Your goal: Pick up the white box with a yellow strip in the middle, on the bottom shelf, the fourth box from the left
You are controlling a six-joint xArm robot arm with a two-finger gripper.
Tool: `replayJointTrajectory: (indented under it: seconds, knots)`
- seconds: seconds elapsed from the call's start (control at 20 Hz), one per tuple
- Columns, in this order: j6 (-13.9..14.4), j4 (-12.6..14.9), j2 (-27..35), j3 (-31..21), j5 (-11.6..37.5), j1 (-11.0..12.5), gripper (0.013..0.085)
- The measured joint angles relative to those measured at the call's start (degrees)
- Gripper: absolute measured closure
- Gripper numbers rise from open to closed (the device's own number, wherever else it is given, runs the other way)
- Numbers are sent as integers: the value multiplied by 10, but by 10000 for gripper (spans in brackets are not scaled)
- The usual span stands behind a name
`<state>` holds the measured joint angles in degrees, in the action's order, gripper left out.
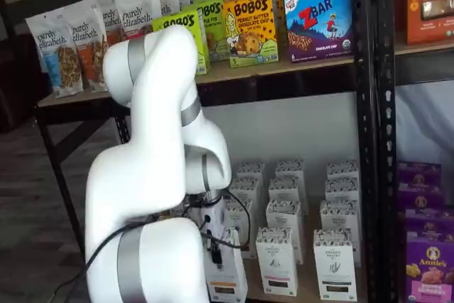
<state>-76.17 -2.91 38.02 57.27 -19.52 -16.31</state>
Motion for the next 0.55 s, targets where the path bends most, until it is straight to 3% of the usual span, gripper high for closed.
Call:
replayJointTrajectory:
  seconds: [0.3, 0.55]
  knots:
    - [16, 20, -38, -36, -2, 3, 490]
    - [5, 9, -65, -60, -3, 4, 490]
